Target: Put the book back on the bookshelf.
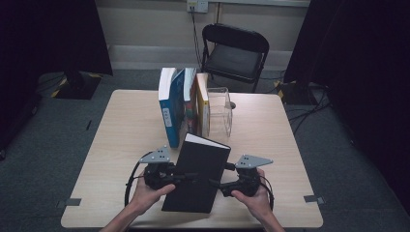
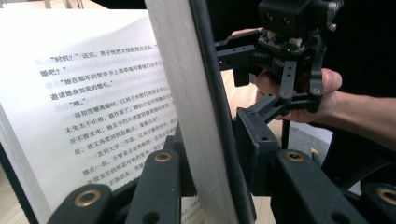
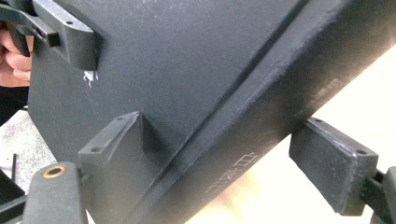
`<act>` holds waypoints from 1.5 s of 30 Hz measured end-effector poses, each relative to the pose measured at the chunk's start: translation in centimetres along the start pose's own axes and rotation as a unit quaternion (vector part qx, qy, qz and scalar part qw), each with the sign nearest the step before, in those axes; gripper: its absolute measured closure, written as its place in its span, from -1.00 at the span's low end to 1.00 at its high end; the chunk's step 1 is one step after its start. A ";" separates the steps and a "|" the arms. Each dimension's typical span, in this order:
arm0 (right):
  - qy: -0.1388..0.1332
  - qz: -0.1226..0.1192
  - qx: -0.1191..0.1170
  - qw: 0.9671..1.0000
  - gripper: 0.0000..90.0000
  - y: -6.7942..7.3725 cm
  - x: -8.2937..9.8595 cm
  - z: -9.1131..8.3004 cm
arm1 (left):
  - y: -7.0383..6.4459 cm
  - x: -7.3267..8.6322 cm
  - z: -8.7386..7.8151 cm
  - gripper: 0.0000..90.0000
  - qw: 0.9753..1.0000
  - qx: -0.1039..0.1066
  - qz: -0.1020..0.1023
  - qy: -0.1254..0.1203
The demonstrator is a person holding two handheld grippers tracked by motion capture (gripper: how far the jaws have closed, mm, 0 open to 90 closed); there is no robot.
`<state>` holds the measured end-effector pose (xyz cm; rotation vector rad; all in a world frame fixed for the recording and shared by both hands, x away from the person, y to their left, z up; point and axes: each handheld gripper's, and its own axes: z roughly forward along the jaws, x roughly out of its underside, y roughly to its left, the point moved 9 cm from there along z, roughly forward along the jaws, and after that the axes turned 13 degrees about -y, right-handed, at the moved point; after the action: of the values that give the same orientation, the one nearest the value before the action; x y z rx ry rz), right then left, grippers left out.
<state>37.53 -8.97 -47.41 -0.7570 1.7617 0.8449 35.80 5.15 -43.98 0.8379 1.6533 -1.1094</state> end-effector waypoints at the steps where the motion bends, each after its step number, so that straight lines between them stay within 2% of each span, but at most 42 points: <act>1: 0.000 0.000 0.000 1.000 -0.61 0.0 0.0 0.0 | 0.0 0.0 0.0 0.59 1.000 0.000 0.000 0.000; 2: -0.006 0.004 -0.004 1.000 -0.64 0.1 0.0 0.1 | -0.1 0.0 -0.1 0.60 1.000 0.003 -0.005 -0.001; 4: -0.004 0.013 -0.015 1.000 -0.71 0.3 0.2 0.4 | -0.4 0.0 -0.3 0.60 1.000 0.006 0.007 0.005; 5: 0.003 0.019 -0.030 0.999 -0.74 0.6 0.6 0.7 | -0.5 0.0 -0.3 0.60 1.000 0.006 0.013 0.007; 6: 0.003 0.019 -0.030 0.999 -0.74 0.6 0.6 0.7 | -0.5 0.0 -0.3 0.59 1.000 0.006 0.013 0.007; 8: 0.021 0.034 -0.063 0.997 -0.81 1.3 1.5 1.5 | -0.6 0.0 -0.3 0.60 1.000 0.010 0.010 0.006; 9: 0.032 0.046 -0.084 0.995 -0.83 1.8 2.1 2.1 | -0.5 0.1 -0.4 0.60 1.000 0.010 0.011 0.007; 14: 0.038 0.035 -0.074 0.996 -0.70 1.8 1.9 1.8 | -0.1 0.3 -0.5 0.58 1.000 0.008 0.005 0.008; 17: 0.036 0.014 -0.063 0.997 -0.63 1.8 1.6 1.6 | 0.2 0.3 -0.4 0.57 1.000 0.009 -0.009 0.003; 18: 0.034 0.004 -0.056 0.998 -0.58 1.7 1.4 1.4 | 0.3 0.4 -0.4 0.56 1.000 0.004 -0.006 0.001; 19: 0.034 0.004 -0.056 0.998 -0.58 1.7 1.4 1.4 | 0.3 0.4 -0.4 0.55 1.000 0.004 -0.006 0.001; 20: 0.022 -0.017 -0.042 0.999 -0.46 1.4 0.7 0.9 | 0.4 0.4 -0.3 0.53 1.000 -0.001 -0.002 0.002; 21: 0.014 -0.025 -0.034 0.999 -0.41 1.3 0.2 0.7 | 0.5 0.5 0.0 0.50 1.000 -0.011 0.014 0.005; 22: 0.014 -0.025 -0.034 0.999 -0.41 1.3 0.2 0.7 | 0.5 0.5 0.0 0.47 1.000 -0.011 0.014 0.005; 23: 0.007 -0.039 -0.018 0.999 -0.39 0.9 -0.3 0.3 | 0.5 0.7 0.3 0.46 1.000 -0.012 0.019 0.011; 27: -0.001 -0.050 -0.010 0.999 -0.30 0.9 -0.5 0.0 | 1.0 1.1 0.6 0.34 0.999 -0.012 0.025 0.020; 32: -0.006 -0.049 -0.027 0.998 -0.18 1.5 -0.6 -0.3 | 0.9 1.7 0.1 0.25 1.000 -0.010 0.016 0.024; 34: -0.008 -0.045 -0.036 0.998 -0.15 1.8 -0.6 -0.5 | 0.9 1.9 -0.2 0.22 0.999 -0.008 0.022 0.023; 38: -0.010 -0.036 -0.050 0.998 -0.16 2.2 -0.8 -0.4 | 0.9 2.3 -1.0 0.12 0.999 -0.021 0.020 0.034; 41: -0.011 -0.036 -0.067 0.997 -0.17 2.8 -1.1 0.0 | 1.4 2.9 -2.3 0.12 0.999 -0.023 0.002 0.034; 43: -0.011 -0.038 -0.071 0.997 -0.19 3.0 -1.2 0.2 | 1.5 3.1 -2.7 0.07 0.999 -0.026 -0.002 0.037; 45: -0.009 -0.043 -0.074 0.996 -0.22 3.5 -1.4 1.0 | 1.9 3.5 -3.2 0.02 0.998 -0.039 -0.001 0.042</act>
<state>35.66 -6.00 -45.63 -0.9140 1.6512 0.9278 35.34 9.00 -47.40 0.8424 1.7565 -1.0158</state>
